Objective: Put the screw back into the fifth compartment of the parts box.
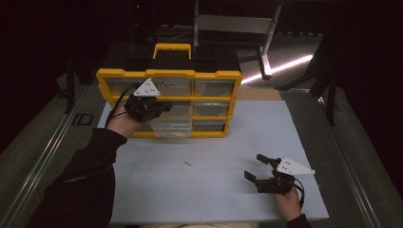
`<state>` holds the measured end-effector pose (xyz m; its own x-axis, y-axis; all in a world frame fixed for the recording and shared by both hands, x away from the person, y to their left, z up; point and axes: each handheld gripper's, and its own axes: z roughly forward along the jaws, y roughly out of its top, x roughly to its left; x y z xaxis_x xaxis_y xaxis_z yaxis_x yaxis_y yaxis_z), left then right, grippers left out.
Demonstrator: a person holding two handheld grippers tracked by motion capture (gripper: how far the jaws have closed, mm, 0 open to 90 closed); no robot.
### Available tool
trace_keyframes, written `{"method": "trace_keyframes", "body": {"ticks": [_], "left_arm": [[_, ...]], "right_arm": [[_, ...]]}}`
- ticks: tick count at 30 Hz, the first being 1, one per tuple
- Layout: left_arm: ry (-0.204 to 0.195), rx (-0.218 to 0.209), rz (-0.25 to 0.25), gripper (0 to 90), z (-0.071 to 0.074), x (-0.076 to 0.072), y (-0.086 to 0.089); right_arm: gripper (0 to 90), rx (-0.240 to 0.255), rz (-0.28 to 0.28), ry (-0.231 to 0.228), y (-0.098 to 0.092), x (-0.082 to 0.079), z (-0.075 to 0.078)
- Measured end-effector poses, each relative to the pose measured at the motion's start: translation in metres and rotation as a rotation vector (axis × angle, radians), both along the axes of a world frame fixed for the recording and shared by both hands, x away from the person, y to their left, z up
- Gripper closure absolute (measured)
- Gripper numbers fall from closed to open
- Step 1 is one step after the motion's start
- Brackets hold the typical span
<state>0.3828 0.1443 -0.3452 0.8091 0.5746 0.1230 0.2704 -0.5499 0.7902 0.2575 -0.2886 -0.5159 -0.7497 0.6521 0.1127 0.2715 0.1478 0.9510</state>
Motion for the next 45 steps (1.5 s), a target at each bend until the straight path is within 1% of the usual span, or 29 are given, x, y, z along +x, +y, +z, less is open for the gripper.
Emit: {"method": "trace_keyframes", "body": {"ticks": [2,3,5,6,7,9,11,13,14,15,17,19,20,22,23,25,26,28,30,33,34,36,37,38,39,40,41,43,45], "left_arm": [[0.016,0.01,-0.002,88.4,-0.002,0.002,-0.001],[0.018,0.022,0.0,88.4,-0.002,0.003,-0.001],[0.034,0.038,0.004,88.2,-0.004,0.005,-0.003],[0.033,0.045,0.007,88.0,-0.005,0.005,-0.003],[0.046,0.051,0.002,87.9,-0.006,0.006,-0.004],[0.057,0.051,-0.005,87.9,-0.007,0.007,-0.004],[0.06,0.064,-0.008,81.7,-0.008,0.007,-0.005],[0.056,0.054,-0.015,78.1,-0.008,0.006,-0.005],[0.056,0.041,-0.02,75.3,-0.008,0.005,-0.005],[0.052,0.042,-0.024,74.9,-0.007,0.003,-0.005],[0.047,0.042,-0.027,70.6,-0.006,0.001,-0.005],[0.046,0.037,-0.019,68.9,-0.004,-0.001,-0.005],[0.048,0.03,-0.015,65.3,-0.003,-0.002,-0.005],[0.047,0.028,-0.008,62.7,-0.001,-0.004,-0.004],[0.049,0.021,-0.013,62.3,0.0,-0.005,-0.004],[0.042,0.03,-0.016,61.6,0.002,-0.007,-0.004],[0.046,0.028,-0.013,58.9,0.003,-0.009,-0.005],[0.047,0.014,-0.02,58.4,0.007,-0.012,-0.005],[0.044,0.006,-0.017,52.0,0.01,-0.016,-0.006],[0.042,-0.006,-0.028,45.4,0.013,-0.022,-0.008],[0.036,-0.008,-0.031,43.3,0.013,-0.024,-0.008],[0.042,-0.025,-0.05,41.6,0.014,-0.027,-0.008],[0.037,-0.035,-0.057,39.9,0.014,-0.029,-0.008],[0.041,-0.042,-0.069,37.3,0.013,-0.031,-0.007],[0.045,-0.046,-0.075,36.8,0.013,-0.033,-0.007],[0.05,-0.054,-0.071,35.6,0.012,-0.035,-0.007],[0.058,-0.054,-0.08,34.0,0.011,-0.036,-0.007],[0.059,-0.044,-0.076,29.2,0.007,-0.039,-0.007],[0.073,-0.041,-0.074,25.9,0.004,-0.041,-0.008]], "right_arm": [[14.3,0.001,-0.001,0.001,0.0,0.0,0.0],[14.3,0.003,0.0,0.002,0.0,0.0,0.0],[14.3,0.0,-0.001,0.002,0.0,0.0,0.0],[14.3,-0.001,0.0,0.002,0.0,0.0,0.0],[14.3,-0.001,0.001,0.002,0.0,0.0,0.0],[14.3,0.0,0.0,0.001,0.0,0.0,0.0],[14.3,0.0,-0.002,0.002,0.0,0.001,-0.001],[14.3,0.002,-0.001,0.001,0.0,0.001,0.0],[14.3,0.001,-0.001,0.001,0.0,0.001,0.0],[14.3,0.001,-0.001,0.002,0.0,0.001,-0.001],[14.3,0.0,-0.001,0.002,0.0,0.001,-0.001],[14.3,0.0,-0.001,0.003,0.0,0.001,-0.001],[14.3,0.0,0.0,0.003,0.0,0.001,-0.001],[14.3,0.0,0.0,0.003,0.0,0.0,-0.001],[14.3,0.0,-0.001,0.003,0.0,0.001,-0.001],[14.3,0.001,-0.003,0.005,0.0,0.001,-0.001],[14.3,0.0,-0.004,0.005,0.0,0.001,-0.001],[14.3,0.003,-0.002,0.005,-0.001,0.001,-0.001],[14.3,0.004,-0.002,0.005,-0.001,0.001,-0.001],[14.3,0.004,-0.002,0.002,-0.001,0.001,-0.001],[14.3,0.003,-0.002,0.002,-0.001,0.001,-0.001],[14.3,0.001,-0.003,0.001,-0.001,0.001,-0.001],[14.3,-0.001,-0.003,0.001,0.0,0.001,-0.001],[14.3,-0.001,-0.002,0.0,0.0,0.001,-0.001],[14.3,-0.002,-0.002,-0.002,-0.001,0.001,-0.001],[14.3,-0.001,-0.002,-0.002,-0.001,0.001,-0.001],[14.3,0.0,-0.003,-0.001,-0.001,0.001,-0.001],[14.3,0.001,-0.002,-0.001,-0.001,0.001,-0.001],[14.3,0.001,-0.002,-0.002,-0.001,0.001,-0.001]]}}
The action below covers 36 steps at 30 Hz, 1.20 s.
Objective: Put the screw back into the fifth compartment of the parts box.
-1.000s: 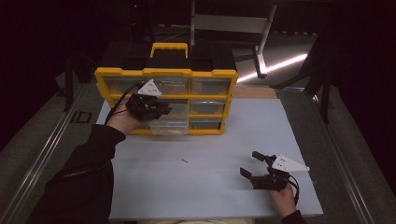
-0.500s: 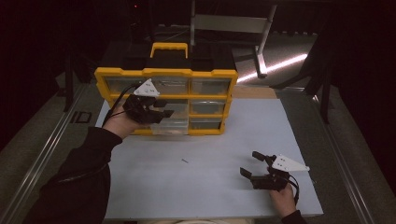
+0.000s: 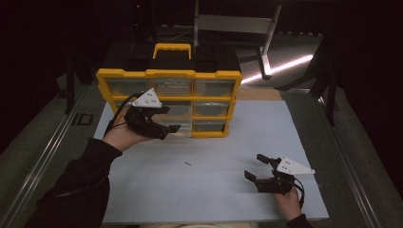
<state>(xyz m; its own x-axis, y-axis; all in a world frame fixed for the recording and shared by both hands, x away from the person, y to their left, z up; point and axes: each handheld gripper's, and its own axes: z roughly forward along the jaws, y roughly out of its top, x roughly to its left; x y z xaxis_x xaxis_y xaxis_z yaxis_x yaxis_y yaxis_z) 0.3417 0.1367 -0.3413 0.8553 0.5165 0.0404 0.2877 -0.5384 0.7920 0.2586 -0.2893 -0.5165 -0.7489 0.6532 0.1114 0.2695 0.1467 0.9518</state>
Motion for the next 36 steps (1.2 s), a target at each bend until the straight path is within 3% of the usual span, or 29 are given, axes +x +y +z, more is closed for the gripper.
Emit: {"method": "trace_keyframes", "body": {"ticks": [9,14,20,25,36], "left_arm": [[0.013,-0.02,-0.037,21.3,-0.013,-0.015,-0.005],[-0.005,-0.037,-0.062,21.1,-0.018,-0.025,-0.011],[-0.024,-0.026,-0.112,21.1,-0.019,-0.037,-0.02],[-0.019,-0.04,-0.143,21.1,-0.024,-0.042,-0.025],[0.005,-0.016,-0.217,21.2,-0.045,-0.047,-0.038]], "right_arm": [[14.3,-0.001,0.001,0.001,0.001,-0.001,0.0],[14.3,0.003,0.001,0.002,0.0,0.0,0.0],[14.3,0.0,0.003,0.002,0.001,0.0,0.0],[14.3,-0.001,0.004,0.003,0.001,-0.001,0.001],[14.3,-0.001,0.005,0.004,0.001,-0.001,0.0]]}}
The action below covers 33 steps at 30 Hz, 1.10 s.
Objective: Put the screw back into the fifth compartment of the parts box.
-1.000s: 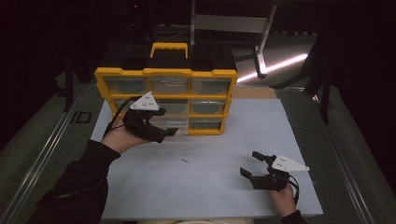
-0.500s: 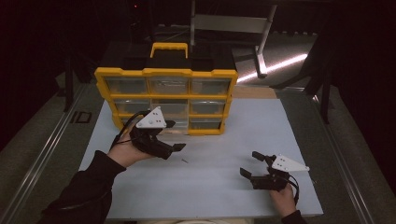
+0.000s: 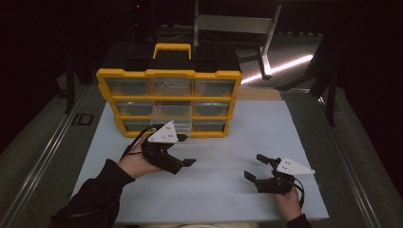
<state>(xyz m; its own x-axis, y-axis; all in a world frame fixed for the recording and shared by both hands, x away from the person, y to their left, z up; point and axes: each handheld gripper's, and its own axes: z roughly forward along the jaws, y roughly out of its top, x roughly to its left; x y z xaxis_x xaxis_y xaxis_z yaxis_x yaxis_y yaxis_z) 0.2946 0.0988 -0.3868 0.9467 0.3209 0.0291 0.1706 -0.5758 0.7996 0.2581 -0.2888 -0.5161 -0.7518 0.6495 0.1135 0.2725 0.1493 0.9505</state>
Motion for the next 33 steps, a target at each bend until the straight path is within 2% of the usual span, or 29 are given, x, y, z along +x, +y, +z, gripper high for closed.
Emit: {"method": "trace_keyframes", "body": {"ticks": [7,12,14,21,29,33], "left_arm": [[0.018,0.036,-0.034,22.4,-0.021,0.001,-0.007],[0.0,0.062,-0.044,27.3,-0.037,0.005,-0.01],[0.001,0.076,-0.042,28.9,-0.043,0.008,-0.011],[0.022,0.082,-0.029,37.2,-0.065,0.017,-0.011],[0.0,0.135,-0.022,46.6,-0.088,0.024,-0.011],[0.011,0.149,-0.008,48.9,-0.096,0.028,-0.009]], "right_arm": [[14.3,0.001,0.0,0.001,0.0,0.0,0.0],[14.3,0.001,0.0,0.003,0.0,0.0,0.0],[14.3,0.0,0.0,0.002,0.0,0.0,0.0],[14.3,0.003,0.001,0.003,0.0,0.0,0.0],[14.3,0.002,0.003,0.003,0.0,0.0,0.0],[14.3,0.003,0.003,0.003,0.0,0.0,0.0]]}}
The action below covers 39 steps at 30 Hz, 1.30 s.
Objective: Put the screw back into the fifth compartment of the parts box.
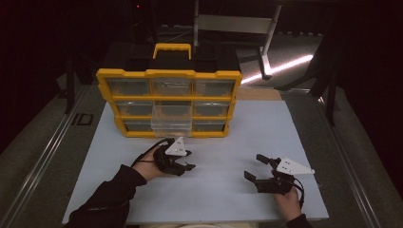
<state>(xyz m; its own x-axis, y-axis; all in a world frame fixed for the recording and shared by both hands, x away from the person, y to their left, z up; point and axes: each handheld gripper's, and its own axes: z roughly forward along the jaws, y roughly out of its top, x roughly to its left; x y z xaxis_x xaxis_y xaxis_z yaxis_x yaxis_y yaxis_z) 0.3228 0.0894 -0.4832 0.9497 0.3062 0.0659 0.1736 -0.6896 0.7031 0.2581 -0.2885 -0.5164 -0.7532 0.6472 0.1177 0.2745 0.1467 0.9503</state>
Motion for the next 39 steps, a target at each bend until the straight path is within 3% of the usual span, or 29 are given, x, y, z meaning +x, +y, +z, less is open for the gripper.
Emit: {"method": "trace_keyframes", "body": {"ticks": [8,21,32,36,39], "left_arm": [[-0.031,0.031,0.024,52.8,-0.016,0.003,0.001],[-0.053,0.034,0.044,63.8,-0.038,0.008,0.004],[-0.026,0.035,0.037,68.0,-0.048,0.017,0.004],[0.015,0.009,0.025,70.0,-0.05,0.022,0.005],[0.019,0.01,0.002,73.4,-0.05,0.023,0.006]], "right_arm": [[14.3,0.001,0.002,0.0,0.0,0.0,0.0],[14.3,-0.001,0.003,0.0,0.0,0.0,0.0],[14.3,-0.002,0.004,-0.001,0.0,0.0,0.0],[14.3,-0.002,0.005,-0.001,0.0,0.0,0.0],[14.3,-0.004,0.006,-0.002,0.0,0.0,0.0]]}}
